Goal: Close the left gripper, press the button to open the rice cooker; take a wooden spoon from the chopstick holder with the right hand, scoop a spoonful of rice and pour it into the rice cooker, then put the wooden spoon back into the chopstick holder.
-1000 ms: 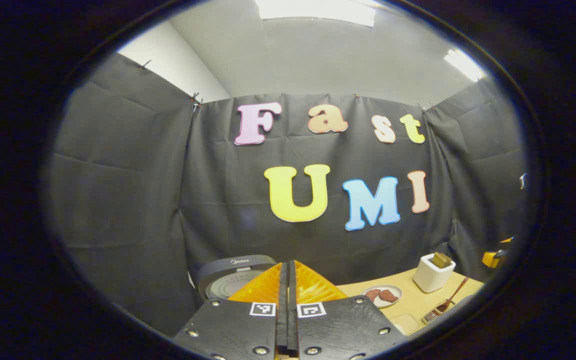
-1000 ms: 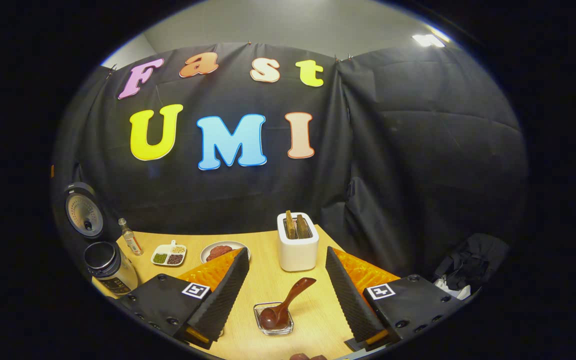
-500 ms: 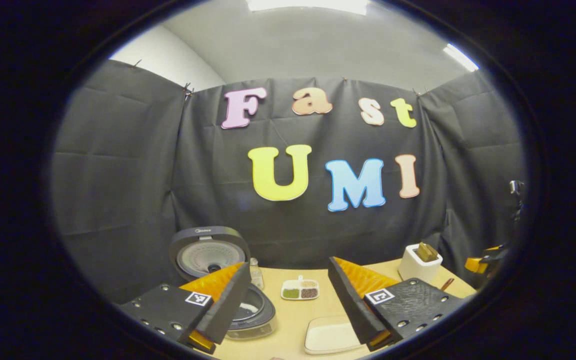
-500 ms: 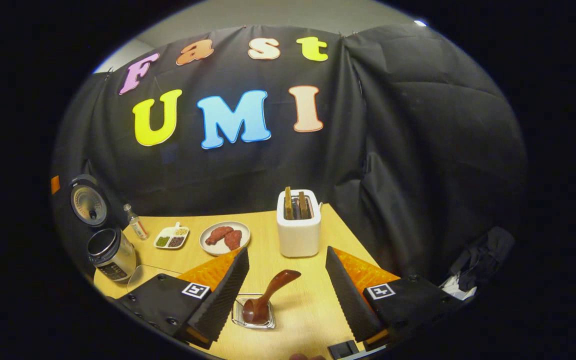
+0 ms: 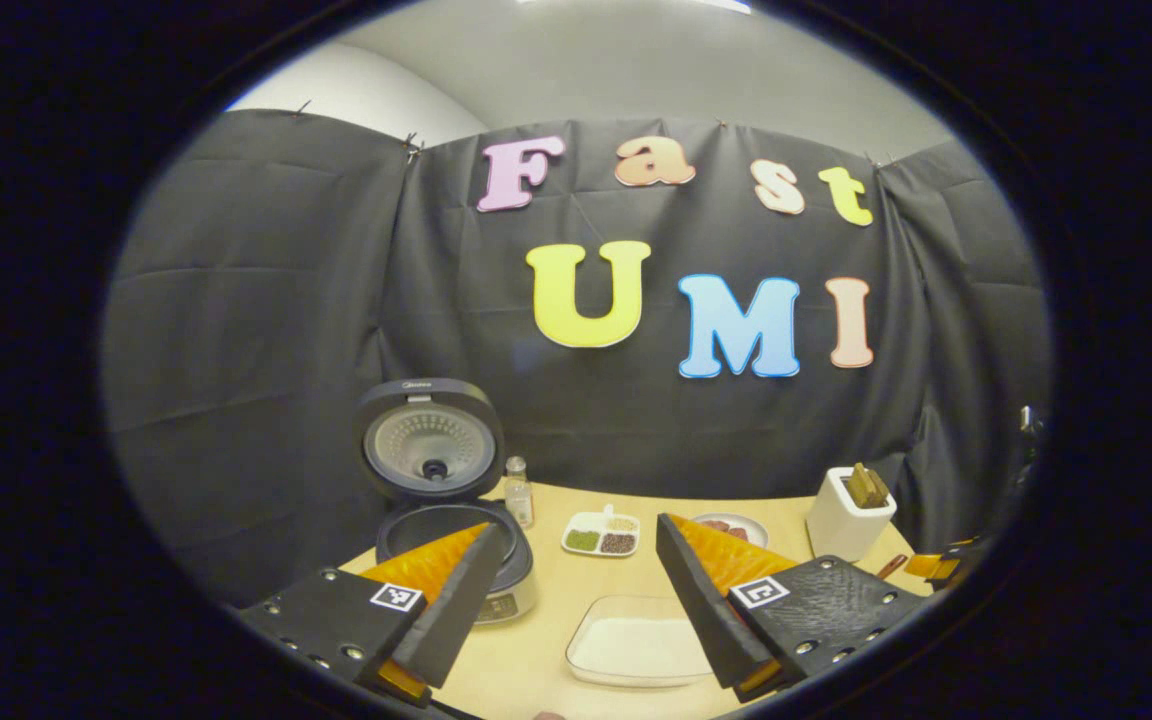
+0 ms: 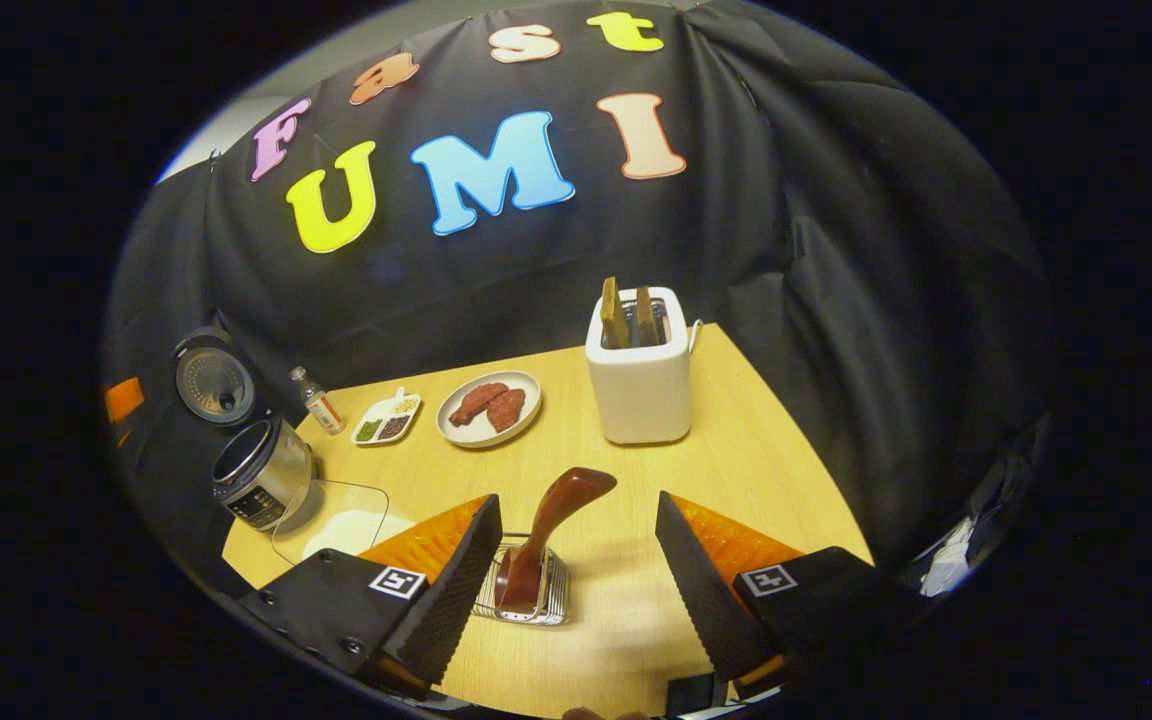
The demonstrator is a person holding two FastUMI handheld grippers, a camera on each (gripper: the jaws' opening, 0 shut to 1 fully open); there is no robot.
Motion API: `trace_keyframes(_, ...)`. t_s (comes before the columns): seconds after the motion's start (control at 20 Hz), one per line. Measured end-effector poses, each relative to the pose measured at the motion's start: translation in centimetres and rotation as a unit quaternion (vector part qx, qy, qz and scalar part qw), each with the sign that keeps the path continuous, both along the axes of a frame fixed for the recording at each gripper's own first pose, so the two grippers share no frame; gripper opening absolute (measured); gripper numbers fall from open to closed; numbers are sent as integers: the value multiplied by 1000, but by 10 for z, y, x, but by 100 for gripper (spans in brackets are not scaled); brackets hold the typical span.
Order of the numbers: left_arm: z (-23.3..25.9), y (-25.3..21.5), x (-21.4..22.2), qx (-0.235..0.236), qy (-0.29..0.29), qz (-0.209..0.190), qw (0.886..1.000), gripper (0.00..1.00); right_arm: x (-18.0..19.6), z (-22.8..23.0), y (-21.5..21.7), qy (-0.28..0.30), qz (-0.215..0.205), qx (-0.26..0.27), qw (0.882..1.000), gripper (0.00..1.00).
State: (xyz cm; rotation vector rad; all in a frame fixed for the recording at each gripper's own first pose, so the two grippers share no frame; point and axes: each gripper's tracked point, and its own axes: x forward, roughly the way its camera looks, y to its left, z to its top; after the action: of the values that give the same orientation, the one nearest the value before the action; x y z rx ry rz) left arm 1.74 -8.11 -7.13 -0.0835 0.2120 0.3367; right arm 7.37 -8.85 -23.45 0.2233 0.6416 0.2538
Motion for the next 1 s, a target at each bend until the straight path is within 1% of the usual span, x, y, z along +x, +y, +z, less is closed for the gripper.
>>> trace_keyframes(0.1, -10, -4, -8, -5, 10, 12, 1000, 96, 4, -11, 8, 20, 8, 25, 999, 98)
trace_keyframes(0.3, -26, -7, -27, 3, 37, 32, 999, 96, 13, -40, 29, 60, 17, 57, 996, 98)
trace_keyframes(0.35, -31, -6, -31, 5, 44, 36, 998, 96, 15, -46, 32, 68, 18, 62, 996, 94)
trace_keyframes(0.4, -35, -4, -38, 9, 51, 44, 998, 96, 18, -52, 36, 77, 19, 66, 995, 98)
trace_keyframes(0.55, -40, 0, -49, 11, 61, 62, 996, 96, 31, -66, 46, 94, 17, 78, 992, 98)
trace_keyframes(0.65, -47, 1, -57, 8, 68, 71, 995, 96, 39, -75, 51, 109, 17, 84, 990, 96)
trace_keyframes(0.7, -50, 2, -62, 8, 71, 77, 994, 96, 43, -77, 53, 116, 17, 88, 989, 89)
trace_keyframes(0.75, -53, 4, -65, 7, 75, 81, 994, 96, 45, -81, 56, 122, 13, 90, 988, 93)
trace_keyframes(0.8, -54, 5, -69, 7, 79, 83, 993, 96, 48, -83, 57, 128, 10, 95, 987, 67)
trace_keyframes(0.85, -57, 7, -72, 8, 83, 86, 993, 96, 51, -85, 59, 135, 9, 101, 986, 63)
trace_keyframes(0.9, -58, 8, -73, 9, 86, 88, 992, 96, 55, -89, 61, 138, 0, 102, 985, 62)
trace_keyframes(0.95, -60, 9, -75, 10, 89, 89, 992, 96, 56, -87, 56, 142, -11, 101, 985, 41)
trace_keyframes(1.0, -64, 8, -76, 8, 92, 87, 992, 96, 55, -85, 60, 149, -8, 109, 983, 19)
